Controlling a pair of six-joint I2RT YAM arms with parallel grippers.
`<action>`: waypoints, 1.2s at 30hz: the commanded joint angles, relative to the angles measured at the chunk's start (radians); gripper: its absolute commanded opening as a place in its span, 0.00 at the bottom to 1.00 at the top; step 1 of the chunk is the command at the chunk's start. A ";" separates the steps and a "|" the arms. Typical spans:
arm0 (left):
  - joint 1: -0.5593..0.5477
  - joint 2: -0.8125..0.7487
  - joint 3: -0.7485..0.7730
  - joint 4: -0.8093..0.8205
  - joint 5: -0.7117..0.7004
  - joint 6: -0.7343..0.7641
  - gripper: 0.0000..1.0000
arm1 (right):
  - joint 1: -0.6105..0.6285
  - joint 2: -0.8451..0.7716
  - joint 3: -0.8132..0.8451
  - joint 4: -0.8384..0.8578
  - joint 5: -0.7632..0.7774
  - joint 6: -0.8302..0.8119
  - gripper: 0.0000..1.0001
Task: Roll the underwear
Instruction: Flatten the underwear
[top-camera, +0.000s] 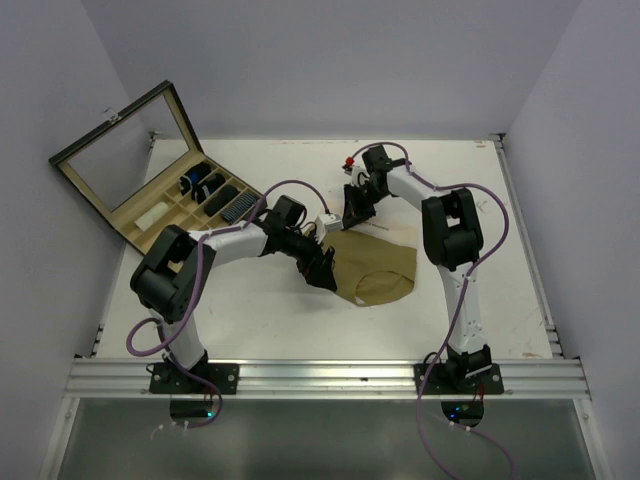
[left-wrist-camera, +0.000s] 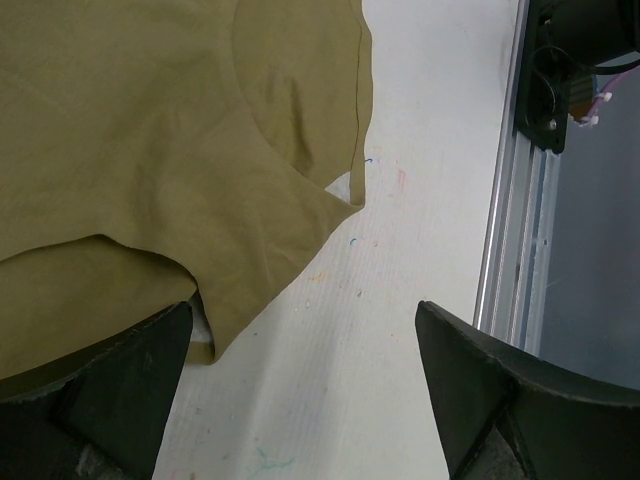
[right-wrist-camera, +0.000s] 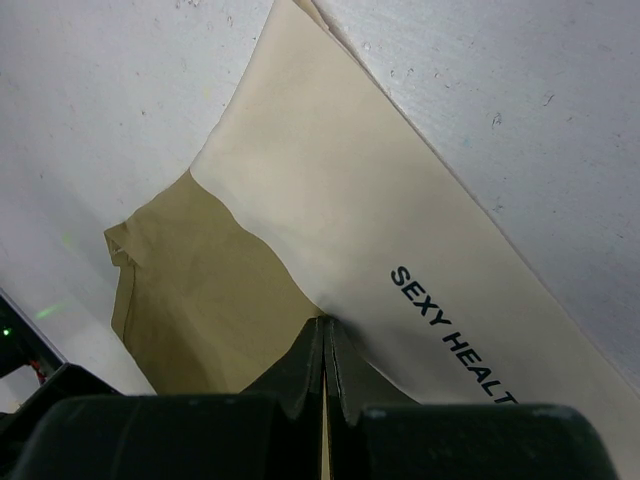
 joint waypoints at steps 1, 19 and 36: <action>-0.006 -0.014 -0.013 -0.003 0.003 0.023 0.96 | 0.009 0.016 0.036 -0.008 0.035 -0.015 0.00; -0.011 0.022 -0.035 0.015 -0.091 0.053 0.99 | 0.009 0.019 0.036 -0.020 0.044 -0.025 0.00; -0.061 -0.061 -0.104 -0.157 -0.063 0.093 0.98 | 0.007 0.013 0.035 -0.019 0.055 -0.027 0.00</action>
